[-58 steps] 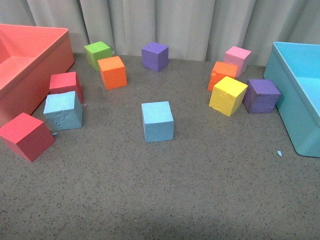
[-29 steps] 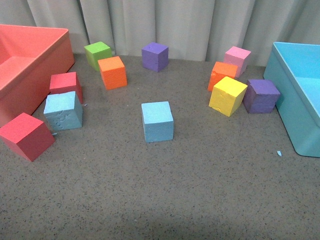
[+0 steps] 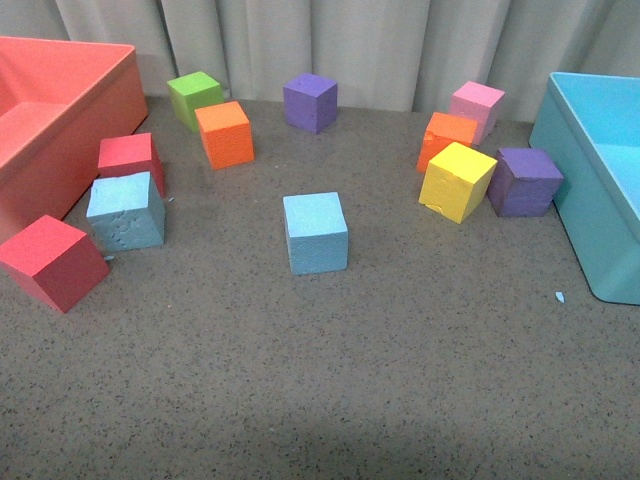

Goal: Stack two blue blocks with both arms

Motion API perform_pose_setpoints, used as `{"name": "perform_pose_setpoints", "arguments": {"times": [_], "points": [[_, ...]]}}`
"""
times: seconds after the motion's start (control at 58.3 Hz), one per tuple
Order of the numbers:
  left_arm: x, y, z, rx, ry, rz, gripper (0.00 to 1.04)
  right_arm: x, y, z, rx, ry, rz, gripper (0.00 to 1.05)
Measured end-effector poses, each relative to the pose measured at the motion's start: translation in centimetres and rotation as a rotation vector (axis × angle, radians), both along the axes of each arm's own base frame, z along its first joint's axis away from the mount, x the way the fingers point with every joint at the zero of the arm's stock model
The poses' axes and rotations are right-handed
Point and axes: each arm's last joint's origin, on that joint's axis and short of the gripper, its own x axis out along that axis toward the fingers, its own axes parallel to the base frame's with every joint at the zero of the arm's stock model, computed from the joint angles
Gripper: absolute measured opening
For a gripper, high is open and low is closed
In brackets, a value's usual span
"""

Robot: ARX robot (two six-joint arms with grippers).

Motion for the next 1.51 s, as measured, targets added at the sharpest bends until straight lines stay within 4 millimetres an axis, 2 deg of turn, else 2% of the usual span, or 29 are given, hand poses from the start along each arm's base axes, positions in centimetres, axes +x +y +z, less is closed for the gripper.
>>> {"name": "perform_pose_setpoints", "arguments": {"times": [0.051,0.069,0.103,0.154,0.223,0.309,0.394,0.446,0.549,0.669,0.737,0.943,1.371,1.509], "points": [[0.0,0.0,0.0,0.0,0.0,0.0,0.98,0.0,0.0,0.0,0.0,0.0,0.0,0.9],[0.0,0.0,0.0,0.0,0.0,0.0,0.98,0.0,0.0,0.0,0.001,0.0,0.0,0.97],[0.1,0.1,-0.2,-0.033,0.121,0.07,0.98,0.0,0.0,0.0,0.0,0.0,0.0,0.95],[0.7,0.1,-0.4,-0.055,0.207,0.104,0.98,0.0,0.0,0.0,0.0,0.0,0.0,0.95],[2.1,0.0,0.1,-0.087,0.255,0.117,0.98,0.0,0.0,0.0,0.0,0.0,0.0,0.95],[4.9,-0.6,1.8,-0.12,0.245,0.1,0.98,0.0,0.0,0.0,0.0,0.0,0.0,0.95],[9.7,-1.8,3.5,-0.14,0.231,0.055,0.98,0.0,0.0,0.0,0.0,0.0,0.0,0.95],[12.9,-2.6,3.6,-0.131,0.287,0.036,0.98,0.0,0.0,0.0,0.0,0.0,0.0,0.95],[18.7,-3.6,2.0,-0.139,0.523,0.035,0.98,0.0,0.0,0.0,0.0,0.0,0.0,0.95],[23.9,-4.3,0.2,-0.145,0.688,0.079,0.98,0.0,0.0,0.0,0.0,0.0,0.0,0.95],[26.1,-4.6,-0.6,-0.157,0.765,0.125,0.98,0.0,0.0,0.0,0.0,0.0,0.0,0.95],[29.1,-4.9,-2.3,-0.125,0.897,0.193,0.98,0.0,0.0,0.0,0.0,0.0,0.0,0.95],[32.0,-4.3,-5.2,-0.137,1.023,0.251,0.98,0.0,0.0,0.0,0.0,0.0,0.0,0.95],[33.1,-4.0,-6.9,-0.139,1.078,0.268,0.98,0.0,0.0,0.0,0.0,0.0,0.0,0.95]]}}
